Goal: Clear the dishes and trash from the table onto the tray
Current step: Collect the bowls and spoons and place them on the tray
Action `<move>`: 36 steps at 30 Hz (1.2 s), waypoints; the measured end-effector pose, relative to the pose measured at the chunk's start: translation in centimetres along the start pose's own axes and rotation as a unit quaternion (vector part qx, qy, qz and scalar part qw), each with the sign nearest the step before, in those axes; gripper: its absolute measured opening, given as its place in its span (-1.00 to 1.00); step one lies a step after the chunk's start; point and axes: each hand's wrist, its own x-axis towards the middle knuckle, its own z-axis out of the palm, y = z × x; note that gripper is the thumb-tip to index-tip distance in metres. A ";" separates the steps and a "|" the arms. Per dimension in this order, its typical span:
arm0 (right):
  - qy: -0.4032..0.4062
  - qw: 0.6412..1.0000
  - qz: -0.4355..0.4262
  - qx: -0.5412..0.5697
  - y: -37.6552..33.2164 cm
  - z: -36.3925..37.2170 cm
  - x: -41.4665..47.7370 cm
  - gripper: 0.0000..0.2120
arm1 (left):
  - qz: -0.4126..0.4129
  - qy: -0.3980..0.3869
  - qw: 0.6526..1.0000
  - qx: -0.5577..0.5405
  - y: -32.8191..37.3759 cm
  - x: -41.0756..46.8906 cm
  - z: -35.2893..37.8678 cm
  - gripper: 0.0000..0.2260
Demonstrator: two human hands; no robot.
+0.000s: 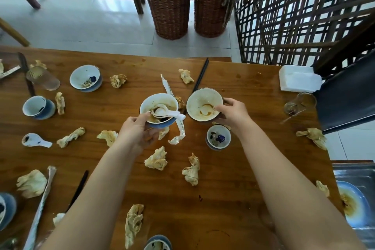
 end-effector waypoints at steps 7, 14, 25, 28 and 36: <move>-0.019 0.988 0.004 0.153 -0.3 -2.9 -3.9 -0.62 | 0.031 -0.038 0.999 -0.022 0.8 -2.4 1.1 -0.86; -0.024 0.966 -0.020 0.257 0.2 -6.3 -9.7 -0.72 | 0.052 -0.108 0.993 -0.008 0.8 -6.0 1.8 -0.91; 0.092 0.930 -0.050 0.351 5.7 -14.6 -20.8 -0.82 | 0.091 -0.267 0.958 0.040 -3.0 -14.9 4.9 -0.78; 0.119 0.928 -0.053 0.350 7.0 -17.0 -24.5 -0.89 | 0.115 -0.297 0.945 0.073 -4.6 -17.4 6.0 -0.80; 0.240 0.885 -0.077 0.391 13.7 -25.6 -35.4 -0.96 | 0.154 -0.354 0.918 0.096 -12.2 -27.7 8.8 -0.89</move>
